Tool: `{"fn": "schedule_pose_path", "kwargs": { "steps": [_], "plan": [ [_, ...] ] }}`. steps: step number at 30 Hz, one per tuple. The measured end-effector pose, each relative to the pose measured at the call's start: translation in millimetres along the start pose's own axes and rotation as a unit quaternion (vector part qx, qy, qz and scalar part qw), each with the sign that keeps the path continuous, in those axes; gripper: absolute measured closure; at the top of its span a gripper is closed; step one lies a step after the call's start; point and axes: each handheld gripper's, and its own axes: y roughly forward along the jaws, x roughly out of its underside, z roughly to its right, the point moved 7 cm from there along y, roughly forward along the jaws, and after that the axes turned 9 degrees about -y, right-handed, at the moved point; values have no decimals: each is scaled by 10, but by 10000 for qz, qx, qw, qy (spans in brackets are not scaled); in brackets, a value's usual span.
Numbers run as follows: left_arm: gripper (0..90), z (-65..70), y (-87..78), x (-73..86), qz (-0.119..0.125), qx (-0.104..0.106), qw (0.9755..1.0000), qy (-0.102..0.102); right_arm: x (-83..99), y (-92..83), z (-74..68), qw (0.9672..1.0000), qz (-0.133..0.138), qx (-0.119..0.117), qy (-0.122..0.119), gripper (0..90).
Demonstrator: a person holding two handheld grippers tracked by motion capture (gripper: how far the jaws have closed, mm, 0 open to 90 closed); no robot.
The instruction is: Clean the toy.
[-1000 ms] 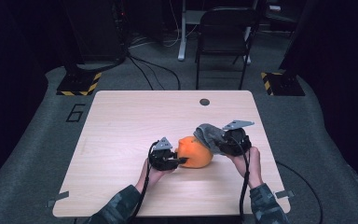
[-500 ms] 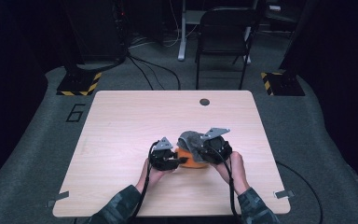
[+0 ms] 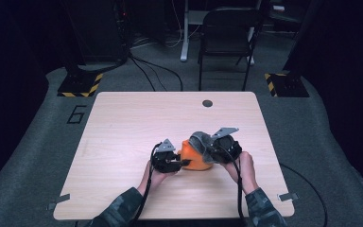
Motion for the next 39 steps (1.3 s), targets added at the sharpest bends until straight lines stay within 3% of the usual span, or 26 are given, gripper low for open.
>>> {"fn": "schedule_pose_path", "kwargs": {
  "steps": [1,7,17,23,28,29,36,39],
  "plan": [
    [671,4,-1,4,-14,4,10000,-31,51,25,65,9999,-68,107,85,707],
    [671,4,0,2,-11,-6,10000,9,223,141,225,9988,-263,94,398,707],
    [671,5,0,2,-9,-9,10000,9,437,326,365,9961,-517,110,704,706],
    [671,-1,-4,3,-14,-9,10000,-1,570,468,391,9936,-760,100,827,706],
    [671,-2,-5,4,-6,-5,10000,-18,653,568,402,9926,-944,71,763,706],
    [671,-2,-4,3,2,0,10000,-16,669,575,385,9910,-1037,43,847,706],
    [671,0,-5,4,8,1,10000,-33,704,603,402,9904,-1095,37,848,705],
    [671,-5,-8,3,1,2,10000,-13,688,556,451,9916,-983,116,836,706]
  ]
}}
